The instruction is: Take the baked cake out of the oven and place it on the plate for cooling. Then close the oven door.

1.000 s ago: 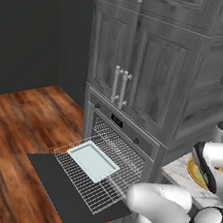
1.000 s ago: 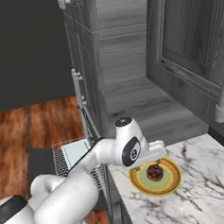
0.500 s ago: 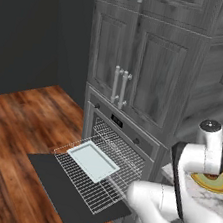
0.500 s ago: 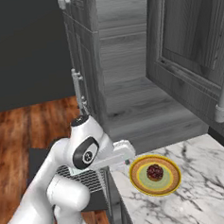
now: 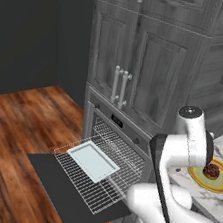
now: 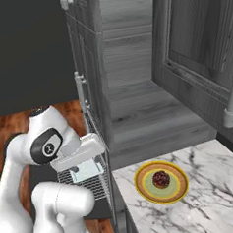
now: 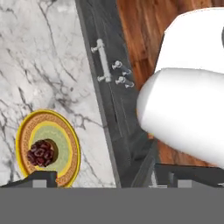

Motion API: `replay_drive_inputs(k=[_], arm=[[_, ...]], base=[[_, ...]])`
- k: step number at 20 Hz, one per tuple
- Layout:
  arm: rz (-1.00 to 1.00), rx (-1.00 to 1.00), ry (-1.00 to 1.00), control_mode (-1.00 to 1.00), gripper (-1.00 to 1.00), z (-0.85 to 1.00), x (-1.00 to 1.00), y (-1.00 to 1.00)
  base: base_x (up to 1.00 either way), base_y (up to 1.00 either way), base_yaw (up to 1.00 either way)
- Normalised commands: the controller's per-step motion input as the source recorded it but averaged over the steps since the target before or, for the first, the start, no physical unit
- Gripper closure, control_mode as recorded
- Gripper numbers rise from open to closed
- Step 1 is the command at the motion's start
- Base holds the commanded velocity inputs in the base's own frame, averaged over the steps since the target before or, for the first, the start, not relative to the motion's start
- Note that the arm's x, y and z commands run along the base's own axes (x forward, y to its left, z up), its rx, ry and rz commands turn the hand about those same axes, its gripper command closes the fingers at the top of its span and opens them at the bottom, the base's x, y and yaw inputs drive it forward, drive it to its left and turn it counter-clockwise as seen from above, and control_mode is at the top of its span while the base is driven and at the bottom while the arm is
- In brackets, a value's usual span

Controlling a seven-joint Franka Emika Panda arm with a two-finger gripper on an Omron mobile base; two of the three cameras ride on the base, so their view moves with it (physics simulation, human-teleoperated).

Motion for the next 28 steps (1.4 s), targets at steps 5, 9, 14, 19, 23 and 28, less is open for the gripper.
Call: replay_drive_inputs(k=[5,9,14,19,23,28], arm=[[0.34,0.00,0.19,-1.00,-1.00,0.14,-0.10,0.99],[0.43,-0.02,0.26,-1.00,-1.00,-0.11,0.10,1.00],[0.40,-0.01,0.31,-1.00,-1.00,-0.13,0.62,0.91],[0.41,0.00,0.34,-1.00,-1.00,-0.15,0.94,0.58],[0.42,-0.01,0.32,-1.00,-1.00,-0.55,0.98,0.42],[0.40,-0.04,0.22,-1.00,-1.00,-0.87,0.62,0.44]], base=[[0.00,0.00,0.00],[0.00,0.00,0.00],[0.00,0.00,0.00],[0.00,0.00,0.00],[0.00,0.00,0.00],[0.00,0.00,0.00]])
